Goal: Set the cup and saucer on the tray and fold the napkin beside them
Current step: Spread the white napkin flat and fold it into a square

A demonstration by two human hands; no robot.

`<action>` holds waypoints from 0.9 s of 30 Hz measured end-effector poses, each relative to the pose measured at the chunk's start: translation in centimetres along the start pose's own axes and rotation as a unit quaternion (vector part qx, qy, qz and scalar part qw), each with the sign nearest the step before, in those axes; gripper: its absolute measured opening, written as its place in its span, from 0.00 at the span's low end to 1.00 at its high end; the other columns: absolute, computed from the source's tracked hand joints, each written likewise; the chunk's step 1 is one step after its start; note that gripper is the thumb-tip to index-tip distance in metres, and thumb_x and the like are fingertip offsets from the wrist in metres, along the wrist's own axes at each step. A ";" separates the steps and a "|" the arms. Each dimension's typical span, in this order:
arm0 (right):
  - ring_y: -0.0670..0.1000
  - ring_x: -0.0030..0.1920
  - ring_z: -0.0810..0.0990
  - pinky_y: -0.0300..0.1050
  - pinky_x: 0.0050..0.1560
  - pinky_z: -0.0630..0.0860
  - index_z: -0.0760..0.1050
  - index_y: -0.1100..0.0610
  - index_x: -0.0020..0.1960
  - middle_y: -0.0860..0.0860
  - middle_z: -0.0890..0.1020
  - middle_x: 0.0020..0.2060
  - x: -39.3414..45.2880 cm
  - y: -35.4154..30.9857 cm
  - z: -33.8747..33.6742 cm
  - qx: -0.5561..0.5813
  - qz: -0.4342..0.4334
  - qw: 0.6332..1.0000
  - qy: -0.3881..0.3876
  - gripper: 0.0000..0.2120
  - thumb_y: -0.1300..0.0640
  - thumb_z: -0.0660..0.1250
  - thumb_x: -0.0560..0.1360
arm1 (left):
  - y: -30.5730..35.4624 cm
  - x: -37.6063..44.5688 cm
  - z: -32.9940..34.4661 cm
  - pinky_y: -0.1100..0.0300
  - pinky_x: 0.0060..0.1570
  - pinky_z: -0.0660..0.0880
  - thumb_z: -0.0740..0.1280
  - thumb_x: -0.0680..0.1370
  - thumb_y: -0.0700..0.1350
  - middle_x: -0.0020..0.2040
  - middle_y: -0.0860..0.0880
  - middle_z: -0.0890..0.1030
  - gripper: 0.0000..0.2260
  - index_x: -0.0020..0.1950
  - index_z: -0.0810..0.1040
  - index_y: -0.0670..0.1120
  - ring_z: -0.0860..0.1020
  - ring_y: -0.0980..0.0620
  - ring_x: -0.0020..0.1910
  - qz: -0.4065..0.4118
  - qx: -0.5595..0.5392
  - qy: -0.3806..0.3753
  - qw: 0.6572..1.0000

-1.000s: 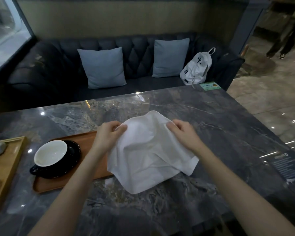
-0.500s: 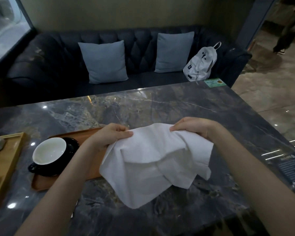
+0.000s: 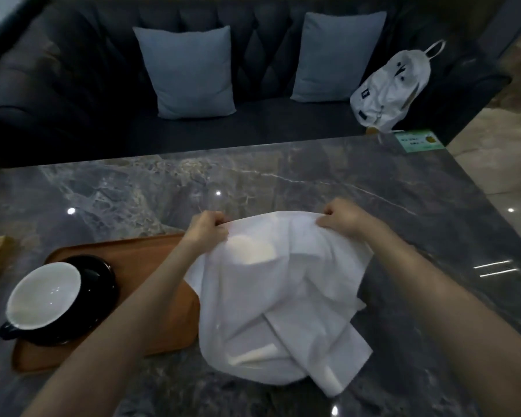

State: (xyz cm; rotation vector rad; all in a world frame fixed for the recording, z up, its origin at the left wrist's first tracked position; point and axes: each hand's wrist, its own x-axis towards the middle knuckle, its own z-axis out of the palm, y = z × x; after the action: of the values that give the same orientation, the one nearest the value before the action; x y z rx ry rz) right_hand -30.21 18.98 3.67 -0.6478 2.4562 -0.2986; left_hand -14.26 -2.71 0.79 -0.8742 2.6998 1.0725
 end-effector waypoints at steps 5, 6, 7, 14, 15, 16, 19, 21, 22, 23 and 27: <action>0.60 0.56 0.77 0.49 0.53 0.71 0.78 0.58 0.51 0.59 0.80 0.54 5.0 -0.1 1.4 -0.119 -0.003 0.992 0.042 0.13 0.63 0.56 0.74 | -0.8 4.0 1.8 0.54 0.47 0.73 0.62 0.71 0.35 0.51 0.41 0.83 0.13 0.51 0.82 0.44 0.79 0.40 0.52 0.030 0.088 0.039 0.995; 0.61 0.58 0.75 0.52 0.57 0.69 0.77 0.58 0.54 0.59 0.79 0.56 5.6 -0.2 1.8 -0.146 -0.012 0.988 0.053 0.13 0.64 0.56 0.75 | -1.0 4.6 2.1 0.53 0.48 0.73 0.61 0.72 0.36 0.51 0.41 0.83 0.13 0.51 0.82 0.45 0.79 0.40 0.52 0.035 0.094 0.036 0.994; 0.60 0.59 0.74 0.53 0.60 0.67 0.76 0.58 0.55 0.59 0.79 0.56 6.3 -0.2 2.3 -0.172 -0.024 0.983 0.064 0.14 0.64 0.55 0.75 | -1.1 5.0 2.4 0.52 0.48 0.73 0.61 0.72 0.36 0.51 0.42 0.83 0.13 0.50 0.82 0.46 0.79 0.40 0.52 0.038 0.095 0.032 0.994; 0.60 0.63 0.68 0.54 0.66 0.59 0.74 0.60 0.58 0.59 0.75 0.58 8.1 0.2 5.6 -0.226 -0.054 0.960 0.157 0.15 0.65 0.54 0.75 | -0.5 4.5 5.0 0.48 0.50 0.70 0.66 0.70 0.36 0.55 0.41 0.78 0.13 0.54 0.78 0.43 0.74 0.39 0.55 0.101 0.181 0.110 0.972; 0.61 0.62 0.69 0.56 0.65 0.61 0.73 0.63 0.57 0.61 0.75 0.57 8.0 0.2 6.3 -0.204 -0.049 0.958 0.196 0.16 0.66 0.53 0.73 | -0.3 3.7 5.8 0.48 0.49 0.70 0.67 0.68 0.37 0.55 0.40 0.78 0.13 0.52 0.78 0.42 0.75 0.38 0.54 0.130 0.177 0.113 0.969; 0.63 0.60 0.71 0.57 0.64 0.64 0.73 0.65 0.56 0.63 0.76 0.56 7.7 0.0 7.1 -0.168 -0.043 0.956 0.235 0.16 0.67 0.55 0.71 | 0.0 2.8 6.5 0.48 0.50 0.71 0.67 0.68 0.39 0.55 0.40 0.78 0.12 0.51 0.78 0.42 0.75 0.38 0.54 0.152 0.174 0.109 0.967; 0.65 0.59 0.75 0.56 0.61 0.70 0.74 0.65 0.56 0.64 0.78 0.56 5.8 -0.9 10.0 -0.083 -0.033 0.953 0.290 0.17 0.65 0.66 0.67 | 1.3 0.0 8.8 0.48 0.59 0.68 0.58 0.74 0.49 0.63 0.37 0.73 0.18 0.57 0.76 0.41 0.71 0.40 0.64 0.128 0.196 0.028 0.972; 0.65 0.61 0.74 0.58 0.62 0.70 0.74 0.63 0.59 0.64 0.77 0.59 4.0 -1.5 12.5 -0.074 -0.015 0.957 0.280 0.19 0.58 0.66 0.70 | 1.8 -1.1 10.3 0.49 0.70 0.56 0.55 0.78 0.53 0.75 0.38 0.57 0.25 0.71 0.61 0.40 0.55 0.41 0.74 0.056 0.226 -0.073 0.970; 0.66 0.63 0.73 0.60 0.63 0.69 0.73 0.63 0.61 0.65 0.76 0.61 3.2 -1.7 13.5 -0.072 0.002 0.961 0.268 0.22 0.53 0.61 0.72 | 1.9 -1.4 10.9 0.48 0.72 0.50 0.53 0.79 0.55 0.76 0.39 0.49 0.28 0.74 0.54 0.41 0.48 0.42 0.75 0.023 0.244 -0.112 0.963; 0.66 0.66 0.70 0.61 0.65 0.67 0.70 0.64 0.64 0.66 0.73 0.64 2.5 -1.8 14.3 -0.066 0.024 0.968 0.241 0.27 0.48 0.54 0.73 | 2.0 -1.6 11.5 0.46 0.72 0.47 0.52 0.79 0.57 0.77 0.40 0.45 0.30 0.75 0.48 0.42 0.44 0.42 0.75 0.002 0.250 -0.127 0.960; 0.65 0.72 0.60 0.62 0.70 0.57 0.60 0.62 0.72 0.64 0.63 0.71 1.8 -0.8 16.2 -0.055 0.039 0.982 0.175 0.36 0.39 0.41 0.74 | 1.2 -1.8 13.2 0.42 0.72 0.44 0.50 0.78 0.61 0.76 0.42 0.38 0.33 0.75 0.41 0.47 0.38 0.44 0.75 0.010 0.248 -0.121 0.961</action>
State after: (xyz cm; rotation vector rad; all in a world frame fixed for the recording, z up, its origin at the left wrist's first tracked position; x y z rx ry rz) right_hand -21.78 16.29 -10.00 -0.5834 2.8450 -0.2664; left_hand -14.87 7.56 -7.76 -0.5826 2.5857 0.4255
